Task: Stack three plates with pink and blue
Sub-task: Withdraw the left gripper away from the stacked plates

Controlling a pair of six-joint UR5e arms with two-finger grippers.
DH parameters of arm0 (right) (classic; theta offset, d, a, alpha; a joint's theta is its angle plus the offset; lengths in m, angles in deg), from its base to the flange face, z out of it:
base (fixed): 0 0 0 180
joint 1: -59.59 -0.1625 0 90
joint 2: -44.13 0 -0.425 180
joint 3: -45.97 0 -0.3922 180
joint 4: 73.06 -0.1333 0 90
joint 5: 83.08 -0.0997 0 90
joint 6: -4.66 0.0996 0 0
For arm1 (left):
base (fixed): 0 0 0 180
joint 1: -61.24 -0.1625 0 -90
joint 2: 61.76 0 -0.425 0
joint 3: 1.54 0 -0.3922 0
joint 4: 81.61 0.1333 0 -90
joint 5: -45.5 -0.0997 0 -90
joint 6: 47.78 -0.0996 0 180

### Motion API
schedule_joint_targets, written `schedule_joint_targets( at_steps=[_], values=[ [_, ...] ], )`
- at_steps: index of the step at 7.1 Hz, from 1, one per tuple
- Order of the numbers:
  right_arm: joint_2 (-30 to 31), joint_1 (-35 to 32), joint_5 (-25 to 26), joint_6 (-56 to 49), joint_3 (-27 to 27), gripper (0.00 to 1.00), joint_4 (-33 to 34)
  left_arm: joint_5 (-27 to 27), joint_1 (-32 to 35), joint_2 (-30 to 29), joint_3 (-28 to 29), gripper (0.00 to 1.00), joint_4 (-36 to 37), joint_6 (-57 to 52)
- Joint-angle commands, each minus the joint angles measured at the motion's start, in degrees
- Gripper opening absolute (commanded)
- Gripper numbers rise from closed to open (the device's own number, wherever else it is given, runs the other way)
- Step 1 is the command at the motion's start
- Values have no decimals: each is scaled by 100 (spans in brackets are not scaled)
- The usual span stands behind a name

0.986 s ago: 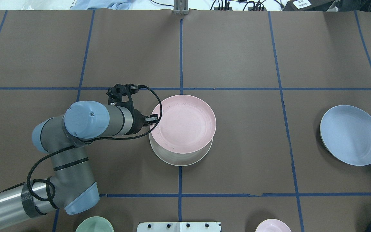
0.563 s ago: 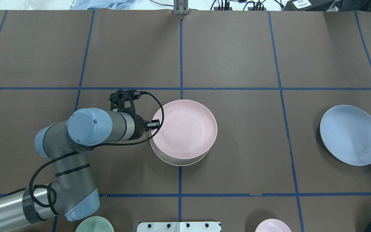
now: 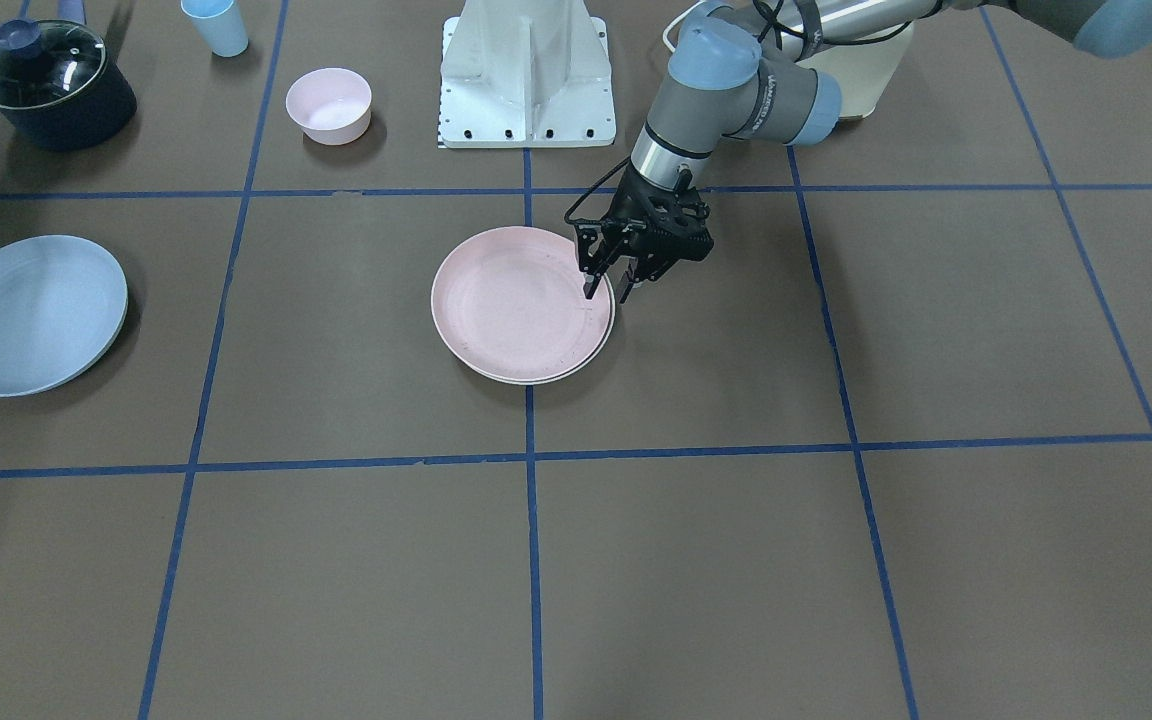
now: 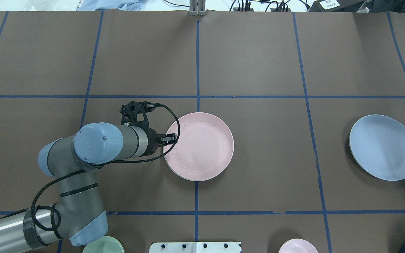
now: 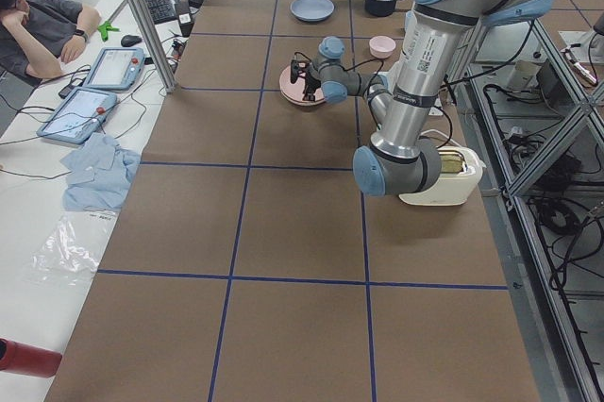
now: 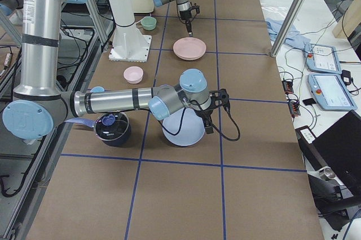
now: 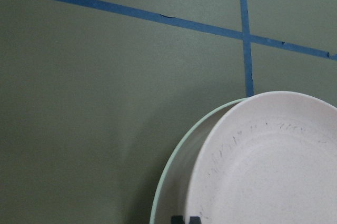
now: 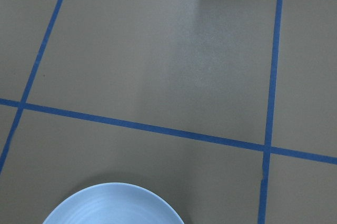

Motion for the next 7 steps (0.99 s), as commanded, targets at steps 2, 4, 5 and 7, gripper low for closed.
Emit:
schedule_joint_targets(
  at_steps=[2,4,5,7],
  values=[
    [96,183,11,190,0,100,-14,539,380,1327,-1516,100,61,-1268],
    [551,796,526,961,-44,100,-940,1399,1440,1778,-1635,100,61,-2818],
    [763,1130,721,1487,-53,100,-1494,1960,2160,1972,-1591,100,70,-3776],
    [1159,1406,907,1642,-410,98,-2408,2544,3601,2123,-1521,100,943,-6094]
  ],
)
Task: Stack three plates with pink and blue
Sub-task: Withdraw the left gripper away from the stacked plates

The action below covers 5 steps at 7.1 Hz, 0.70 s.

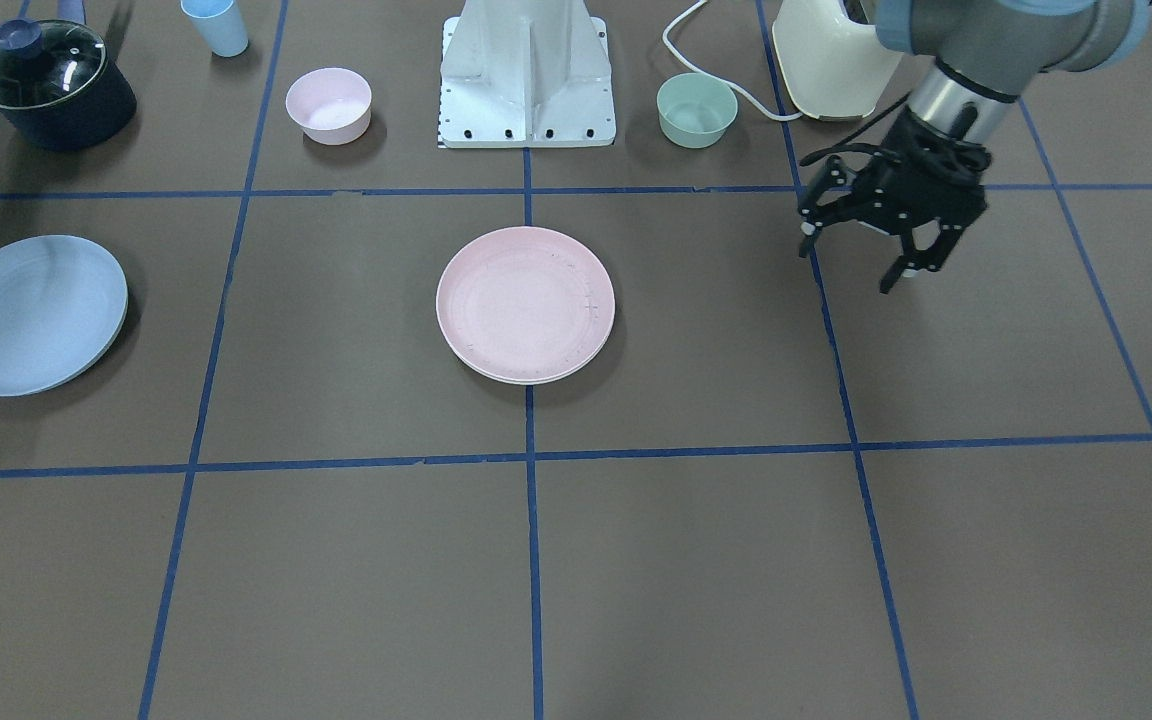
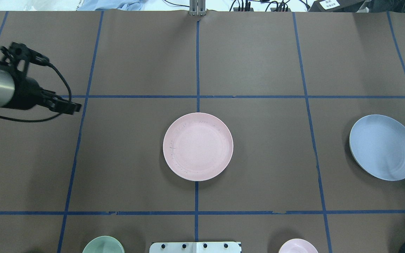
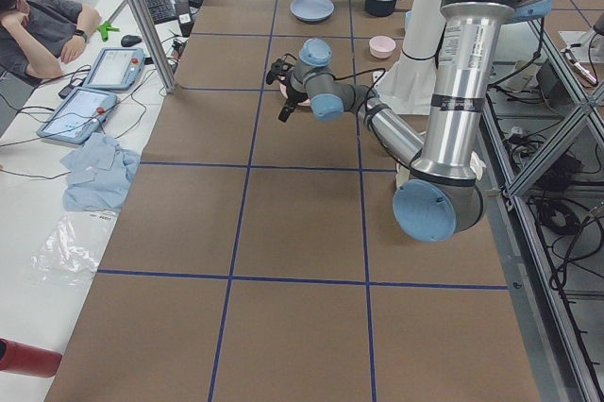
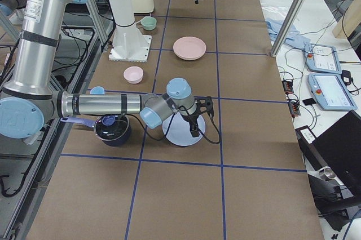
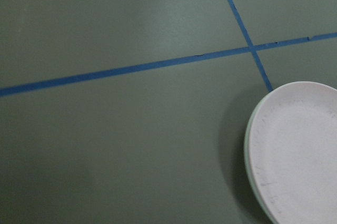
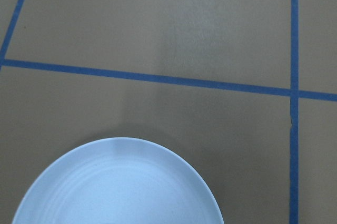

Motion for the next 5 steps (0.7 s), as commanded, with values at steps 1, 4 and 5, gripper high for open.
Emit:
schedule_joint_targets(
  at_steps=[1,4,5],
  values=[
    [248,223,123,156,-595,94,-990,353,1240,121,41,100,726,-1961],
    [230,599,410,471,-1012,69,-1486,353,1279,209,32,100,710,-1993],
    [213,819,604,481,-1090,61,-1486,353,1270,209,41,100,710,-1993]
  ],
)
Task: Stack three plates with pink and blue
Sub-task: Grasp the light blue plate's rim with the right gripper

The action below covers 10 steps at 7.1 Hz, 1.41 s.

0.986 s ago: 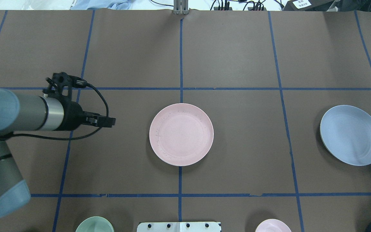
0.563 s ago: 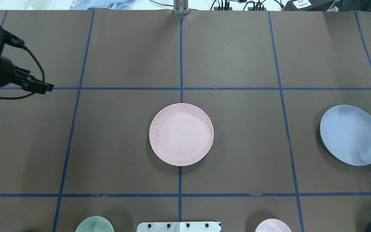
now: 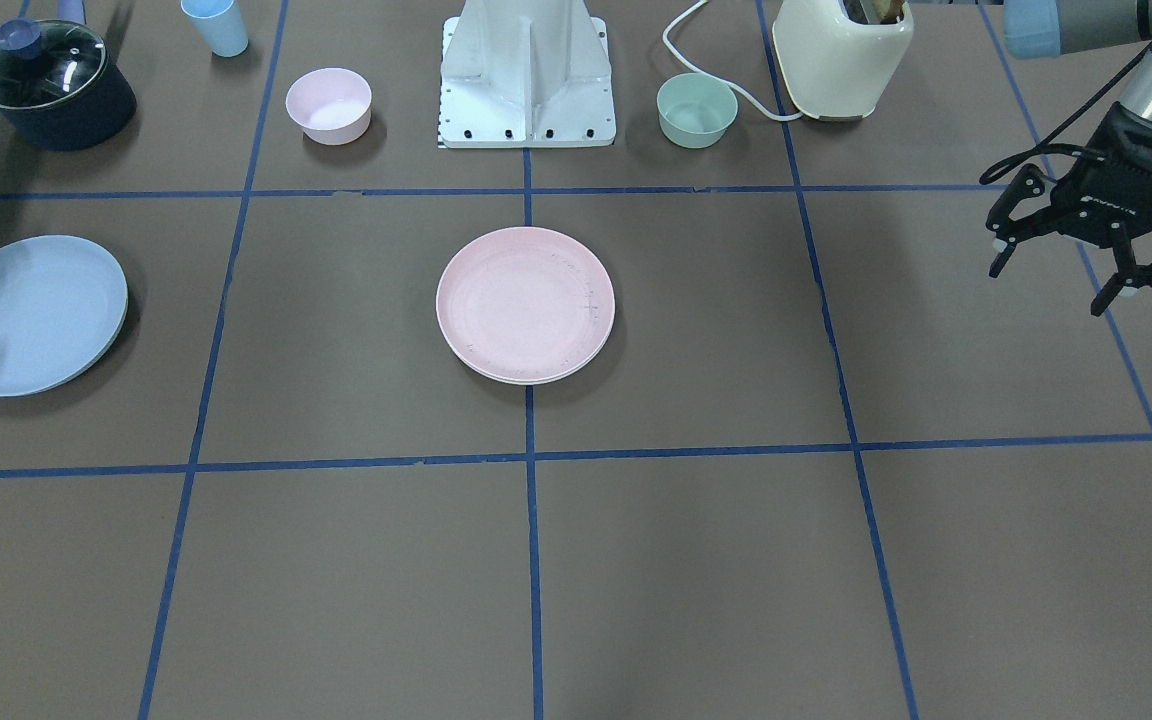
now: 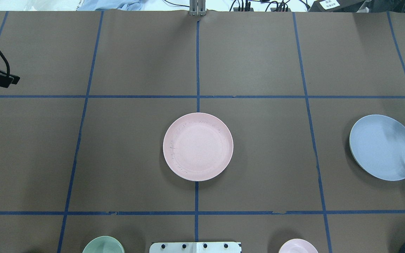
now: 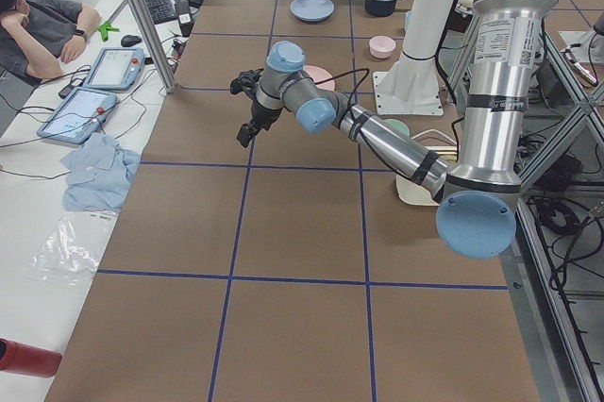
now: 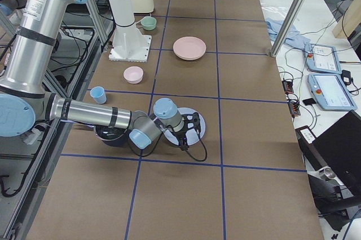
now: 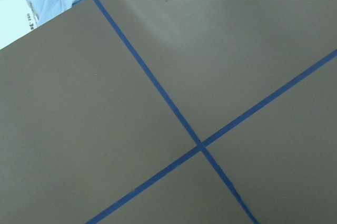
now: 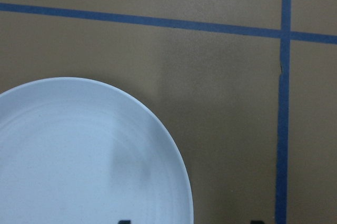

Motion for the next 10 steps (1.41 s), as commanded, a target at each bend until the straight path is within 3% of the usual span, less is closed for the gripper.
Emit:
schedule_joint_targets(
  at_steps=[1,3,5,8,10],
  values=[
    [-16,325,251,67,-108,54,-34,-7,2,5,32,100,3,-13],
    [-16,440,252,67,-161,44,-34,2,2,5,33,100,3,-13],
    [-16,476,260,67,-222,0,-34,2,-6,5,33,100,-5,4],
    [-155,467,348,75,-118,0,-43,2,2,5,24,100,-5,30],
    [-593,458,165,790,478,0,53,2,2,5,24,100,-5,48]
  ],
)
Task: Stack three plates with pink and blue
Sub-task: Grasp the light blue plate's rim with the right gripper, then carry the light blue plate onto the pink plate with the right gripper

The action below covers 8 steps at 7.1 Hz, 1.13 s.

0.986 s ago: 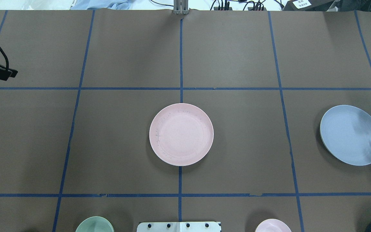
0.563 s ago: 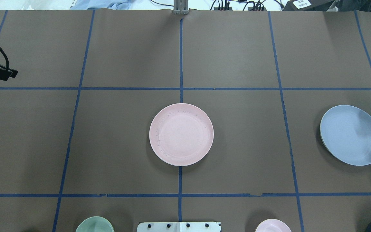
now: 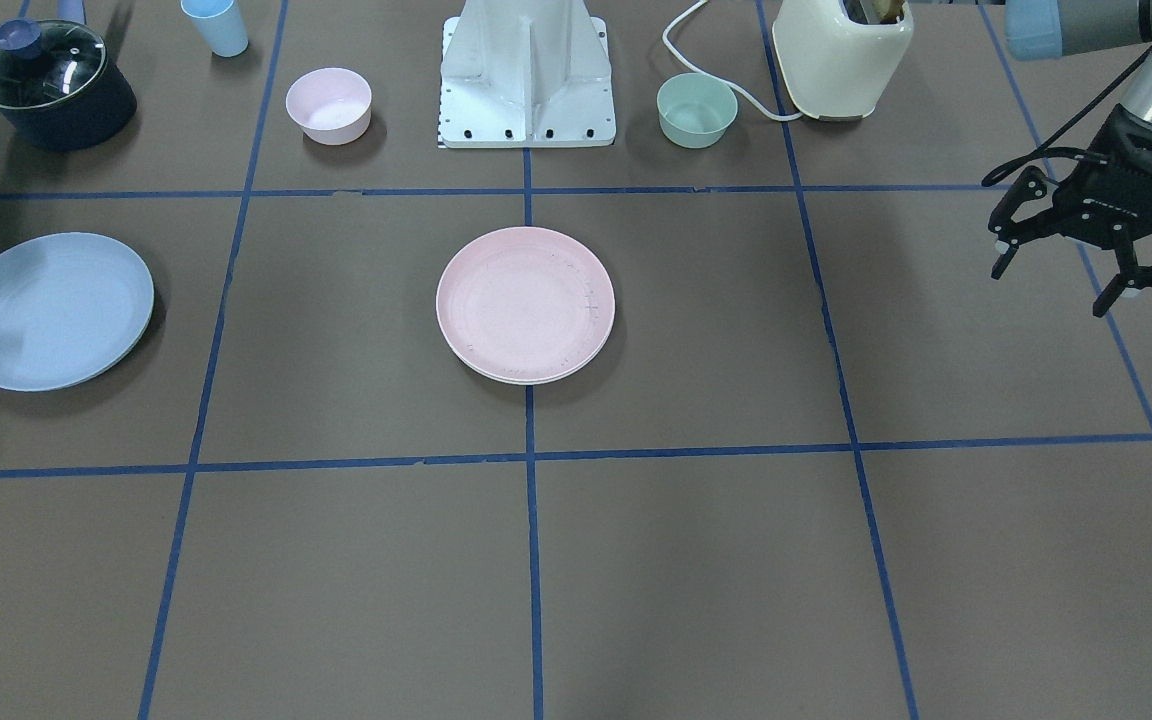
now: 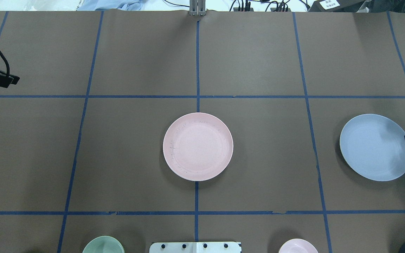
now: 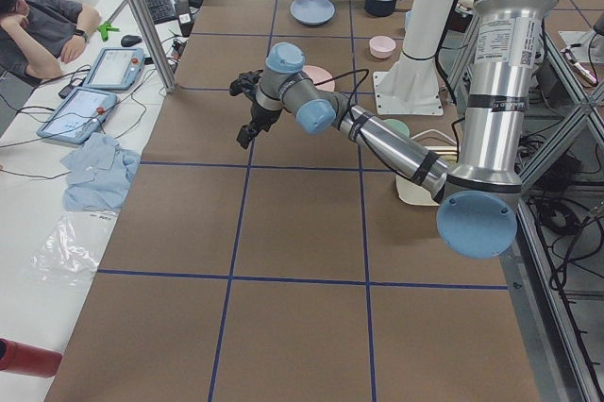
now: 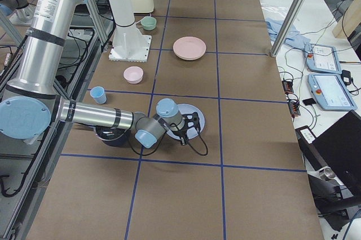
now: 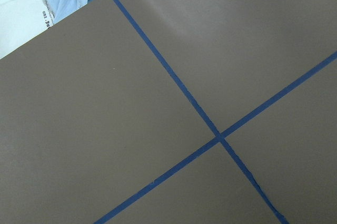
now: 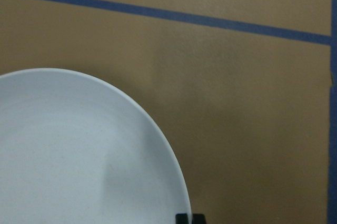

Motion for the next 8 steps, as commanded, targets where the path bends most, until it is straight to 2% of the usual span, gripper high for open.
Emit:
schedule_joint_targets(
  at_steps=[1,3,5,6,7,8],
  values=[
    [-719,-5,-227,1312,438,0,98,0,0,0,8,100,0,11],
    [-1555,161,-210,2090,771,0,815,0,-8,-9,96,100,-52,20],
    [-2354,756,52,3020,1403,0,1746,0,-17,-9,105,100,-61,37],
    [-2715,1447,715,3486,1824,0,2490,0,-35,-35,105,100,-70,194],
    [-3136,2133,1452,3752,1985,0,3185,0,-44,-61,114,100,-70,239],
    [-3576,2758,2147,3955,1917,0,3784,0,-44,-79,140,100,-70,239]
  ],
)
